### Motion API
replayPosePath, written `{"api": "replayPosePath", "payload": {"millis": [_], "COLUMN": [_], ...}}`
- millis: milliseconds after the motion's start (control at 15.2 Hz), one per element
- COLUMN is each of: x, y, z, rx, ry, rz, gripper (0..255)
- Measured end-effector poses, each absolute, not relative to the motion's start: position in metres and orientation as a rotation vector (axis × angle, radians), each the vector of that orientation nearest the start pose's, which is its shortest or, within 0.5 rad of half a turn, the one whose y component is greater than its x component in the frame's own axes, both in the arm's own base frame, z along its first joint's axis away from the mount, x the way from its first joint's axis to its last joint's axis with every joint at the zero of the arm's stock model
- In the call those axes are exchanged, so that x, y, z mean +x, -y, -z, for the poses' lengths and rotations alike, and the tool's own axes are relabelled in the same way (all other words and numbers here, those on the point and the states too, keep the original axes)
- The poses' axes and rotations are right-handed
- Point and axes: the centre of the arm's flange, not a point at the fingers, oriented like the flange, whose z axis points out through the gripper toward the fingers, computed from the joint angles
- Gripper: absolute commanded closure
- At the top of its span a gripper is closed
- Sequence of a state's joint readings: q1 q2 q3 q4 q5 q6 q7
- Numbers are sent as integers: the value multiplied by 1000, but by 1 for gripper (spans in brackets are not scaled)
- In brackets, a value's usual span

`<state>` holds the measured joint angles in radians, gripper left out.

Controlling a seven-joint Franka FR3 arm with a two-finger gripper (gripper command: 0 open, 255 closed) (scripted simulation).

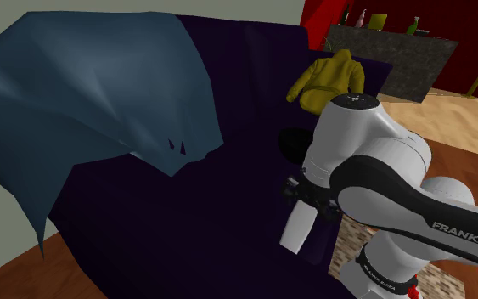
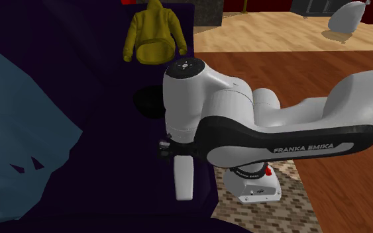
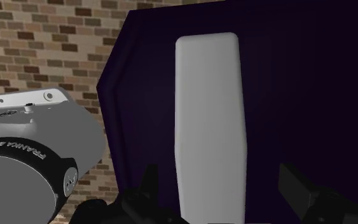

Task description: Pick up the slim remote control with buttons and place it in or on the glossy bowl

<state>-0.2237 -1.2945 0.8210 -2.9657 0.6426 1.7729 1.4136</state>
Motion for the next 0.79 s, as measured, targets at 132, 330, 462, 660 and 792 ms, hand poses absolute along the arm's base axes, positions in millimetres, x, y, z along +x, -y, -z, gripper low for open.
{"api": "replayPosePath", "payload": {"millis": [132,330,462,660,792], "x": [216,217,216,217,217], "y": [-125,-124,-122,-122,-122], "z": [-358,-341,-331,-328,-328], "rx": [-2354,-2346,-2345,-2344,-2344], "ry": [-2203,-2212,-2213,-2213,-2213], "rz": [211,211,212,212,212], "gripper": [0,0,0,0,0]}}
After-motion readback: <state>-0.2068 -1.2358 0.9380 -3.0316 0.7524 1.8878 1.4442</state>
